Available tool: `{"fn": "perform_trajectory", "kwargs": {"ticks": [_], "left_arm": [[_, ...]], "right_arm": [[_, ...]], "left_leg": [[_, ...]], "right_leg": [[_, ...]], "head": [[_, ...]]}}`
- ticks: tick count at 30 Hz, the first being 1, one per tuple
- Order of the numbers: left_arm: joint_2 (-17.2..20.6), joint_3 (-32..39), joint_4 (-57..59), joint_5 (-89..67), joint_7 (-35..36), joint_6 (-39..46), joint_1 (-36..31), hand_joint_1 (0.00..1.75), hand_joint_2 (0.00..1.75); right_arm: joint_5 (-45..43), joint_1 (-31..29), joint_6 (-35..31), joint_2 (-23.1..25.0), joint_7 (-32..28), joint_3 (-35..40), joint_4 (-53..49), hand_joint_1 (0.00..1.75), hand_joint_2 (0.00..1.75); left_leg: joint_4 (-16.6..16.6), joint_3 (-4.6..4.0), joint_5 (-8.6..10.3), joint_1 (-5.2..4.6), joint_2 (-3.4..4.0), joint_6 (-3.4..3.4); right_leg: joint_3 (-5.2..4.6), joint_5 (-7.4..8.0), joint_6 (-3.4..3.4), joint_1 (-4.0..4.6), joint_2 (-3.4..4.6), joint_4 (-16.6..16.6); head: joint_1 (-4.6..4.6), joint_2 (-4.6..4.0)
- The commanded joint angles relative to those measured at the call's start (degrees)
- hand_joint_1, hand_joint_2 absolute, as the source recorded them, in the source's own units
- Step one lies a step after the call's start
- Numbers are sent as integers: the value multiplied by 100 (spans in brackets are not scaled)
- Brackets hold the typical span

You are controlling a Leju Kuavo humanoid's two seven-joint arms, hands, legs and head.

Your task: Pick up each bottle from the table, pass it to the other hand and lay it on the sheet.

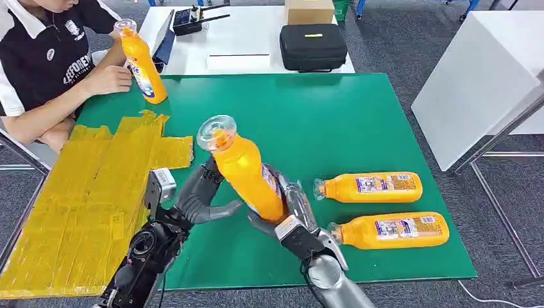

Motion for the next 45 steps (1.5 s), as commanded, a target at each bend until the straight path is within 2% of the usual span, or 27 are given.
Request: {"fn": "perform_trajectory", "kwargs": {"ticks": [1, 9, 34, 36, 45], "left_arm": [[24, 196, 594, 1123, 383, -407, -321, 0, 175], [14, -40, 650, 1136, 390, -341, -379, 0, 175], [-36, -339, 516, 756, 275, 112, -394, 0, 175], [-65, -310, 527, 768, 260, 214, -386, 171, 175], [-55, -293, 496, 838, 201, 379, -362, 175, 175]], "right_arm": [[292, -173, -172, -3, 36, 593, 715, 175, 175], [637, -182, -225, 11, 140, 585, 799, 175, 175], [783, -228, 62, 68, 290, 630, 1074, 175, 175], [780, -220, 48, 59, 296, 648, 1050, 175, 175], [733, -164, -30, -21, 305, 605, 948, 175, 175]], "left_leg": [[-2, 13, -3, 6, -1, -13], [0, 10, -2, 8, -4, -13], [2, 6, -2, 7, -5, -13], [1, 3, -1, 5, -3, -9], [4, 16, -6, 9, -5, -17]], "right_leg": [[14, -2, -10, 7, -8, -5], [13, -1, -11, 9, -12, -5], [8, -2, -11, 8, -13, -2], [4, 0, -8, 6, -9, -3], [19, -6, -15, 11, -17, -1]], "head": [[0, 0], [0, 0], [0, 0], [0, 0], [0, 0]]}}
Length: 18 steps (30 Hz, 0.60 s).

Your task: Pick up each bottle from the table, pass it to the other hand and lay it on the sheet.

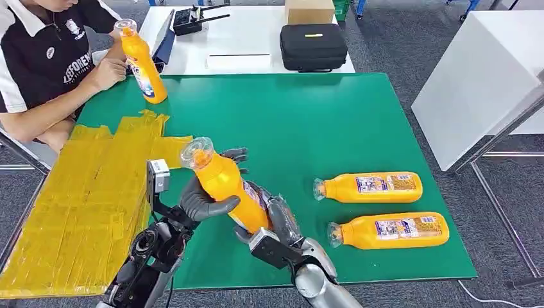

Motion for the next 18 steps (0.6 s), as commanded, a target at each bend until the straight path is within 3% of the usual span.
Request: {"fn": "perform_trajectory", "kwargs": {"ticks": [1, 12, 13, 14, 18], "left_arm": [[-10, -100, 254, 65, -24, 129, -279, 175, 175], [7, -56, 186, 21, -162, 319, -279, 175, 175], [29, -18, 117, -163, -261, 529, -262, 175, 175], [78, -8, 8, -521, -374, 793, -251, 175, 175], [95, 33, -41, -516, -372, 793, -249, 175, 175]], "right_arm": [[13, -68, -17, -121, -17, 235, 197, 175, 175], [-31, 21, -263, -201, -71, 105, -82, 175, 175], [-49, 103, -466, -201, -94, -2, -260, 122, 175], [-100, 209, -570, -260, -77, -66, -560, 0, 175], [-126, 247, -566, -300, -42, -89, -706, 0, 175]], "left_leg": [[2, 12, -3, 8, -7, -14], [6, 19, -8, 10, -6, -20], [5, 16, -7, 9, -8, -18], [3, 5, -2, 6, -9, -11], [6, 13, -7, 8, -8, -18]], "right_leg": [[17, -3, -12, 10, -18, -2], [24, -7, -15, 12, -20, 0], [21, -7, -14, 11, -20, 0], [10, -3, -9, 7, -17, 0], [17, -8, -14, 10, -20, 3]], "head": [[0, 0], [0, 0], [0, 0], [0, 0], [0, 0]]}}
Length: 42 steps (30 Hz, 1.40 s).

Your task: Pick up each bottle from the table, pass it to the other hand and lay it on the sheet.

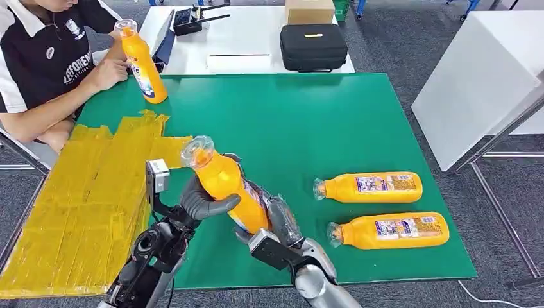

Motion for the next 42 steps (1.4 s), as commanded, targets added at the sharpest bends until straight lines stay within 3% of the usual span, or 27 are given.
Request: {"fn": "perform_trajectory", "kwargs": {"ticks": [1, 10, 16, 21, 24, 26, 30, 33, 34, 36, 42], "left_arm": [[111, 96, -14, -340, -123, 375, -237, 175, 175], [111, 96, -14, -340, -123, 375, -237, 175, 175], [355, 589, -465, -2211, -420, 1936, -136, 175, 175], [566, 827, -620, -5099, -318, 3627, 38, 175, 175], [682, 946, -149, -8571, 866, 4522, -159, 175, 175], [700, 1062, 275, -10044, 1463, 4424, -354, 175, 175], [726, 1239, 1155, -11059, 1994, 4365, -718, 175, 175], [1193, 531, 1754, -11098, 2731, 4276, -1051, 175, 175], [1428, -36, 2067, -11098, 3203, 4070, -1252, 175, 175], [1595, -496, 2403, -11098, 3537, 3945, -1442, 175, 175], [1503, -429, 3066, -11098, 3437, 3812, -1610, 175, 175]], "right_arm": [[-89, 186, -202, -271, -14, -98, -581, 0, 175], [-89, 186, -202, -271, -14, -98, -581, 0, 175], [-284, 600, -530, -579, -52, -563, -1716, 0, 175], [-320, 1047, -830, -620, -67, -1217, -2353, 0, 175], [-276, 1198, -933, -511, -71, -1596, -2556, 0, 175], [-273, 1189, -922, -431, -17, -1724, -2602, 0, 175], [-151, 1089, -835, -327, 60, -1782, -2561, 0, 175], [-76, 1040, -873, -283, 68, -1812, -2545, 0, 175], [-68, 1045, -922, -275, 65, -1850, -2580, 0, 175], [-54, 1088, -965, -283, 56, -1912, -2635, 0, 175], [-18, 1161, -1003, -267, 4, -2067, -2743, 0, 175]], "left_leg": [[2, 9, -5, 5, 1, -14], [1, 4, -2, 6, 0, -12], [12, 19, -15, 11, 0, -25], [-1, 9, -5, 3, 0, -14], [0, 19, -9, 6, -5, -20], [1, 15, -6, 5, -5, -18], [-2, 6, 2, 2, -3, -12], [-2, 13, 2, 6, -4, -19], [-3, 8, 7, 3, -7, -15], [0, 17, 6, 9, -12, -26], [-1, 8, 10, 5, -6, -16]], "right_leg": [[11, -3, -11, 7, -9, 0], [7, 0, -9, 7, -9, -2], [21, -13, -20, 13, -17, 9], [11, -5, -11, 4, -10, 0], [22, -10, -16, 8, -17, 1], [18, -7, -14, 7, -16, 1], [8, 1, -10, 3, -10, -1], [16, 1, -15, 7, -14, -1], [10, 4, -6, 4, -14, -1], [21, 1, -14, 11, -26, 1], [10, 4, -3, 5, -12, -1]], "head": [[0, 0], [0, 0], [0, 0], [0, 0], [0, 0], [-2, 0], [0, 0], [2, 0], [0, 0], [0, 0], [0, 0]]}}
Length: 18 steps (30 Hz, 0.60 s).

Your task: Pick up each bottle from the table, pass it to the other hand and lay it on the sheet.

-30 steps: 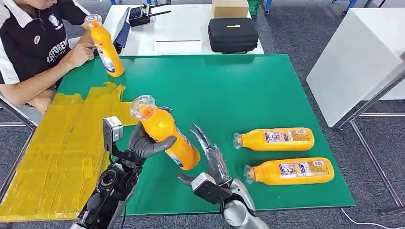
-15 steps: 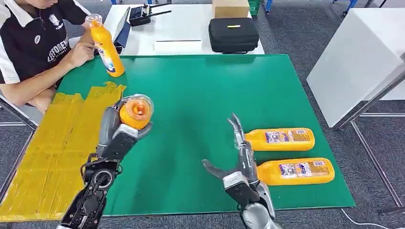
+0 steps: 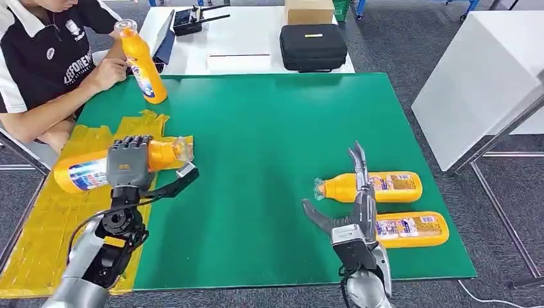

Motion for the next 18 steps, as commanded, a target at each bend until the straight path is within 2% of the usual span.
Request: {"fn": "perform_trajectory", "kwargs": {"ticks": [1, 5, 9, 10, 11, 16, 17, 18], "left_arm": [[342, -742, 1779, -222, 47, -234, -737, 175, 175], [270, -656, 2027, -222, -29, -285, -764, 175, 175], [16, -212, 2102, -222, -351, -33, -651, 175, 175], [-5, -177, 2093, -222, -372, 8, -638, 141, 175], [-35, -146, 2063, -222, -353, 127, -612, 33, 175], [-35, -146, 2063, -222, -353, 127, -612, 33, 175], [-48, -132, 2027, -222, -344, 165, -595, 0, 175], [-131, 93, 1954, -222, -426, 302, -542, 0, 175]], "right_arm": [[40, 14, -48, 89, -31, -368, -87, 0, 175], [63, 34, -41, 96, -38, -378, -64, 0, 175], [83, 69, -43, 124, -41, -388, 17, 0, 175], [88, 70, -43, 132, -41, -386, 20, 0, 175], [108, 69, -52, 152, -39, -390, 20, 0, 175], [108, 69, -52, 152, -39, -390, 20, 0, 175], [130, 63, -50, 159, -27, -383, 9, 0, 175], [180, 64, -58, 175, 0, -396, 5, 0, 175]], "left_leg": [[2, 22, -9, 7, -1, -17], [2, 20, -9, 7, 4, -18], [-1, 19, -6, 6, -2, -18], [-1, 12, -3, 3, -4, -13], [3, 19, -8, 8, -1, -19], [4, 16, -8, 7, 1, -17], [0, 8, -3, 4, 3, -11], [3, 17, -8, 8, 2, -18]], "right_leg": [[25, -7, -14, 9, -13, -1], [24, -6, -15, 9, -8, -1], [23, -5, -16, 8, -13, -5], [16, -4, -11, 5, -13, -4], [23, -7, -17, 10, -13, -2], [20, -5, -15, 10, -10, -3], [11, -1, -9, 5, -5, -5], [20, -5, -15, 10, -10, -3]], "head": [[-2, 0], [-2, 0], [-2, 0], [-2, 0], [-2, 0], [-2, 0], [-2, 0], [-4, 0]]}}
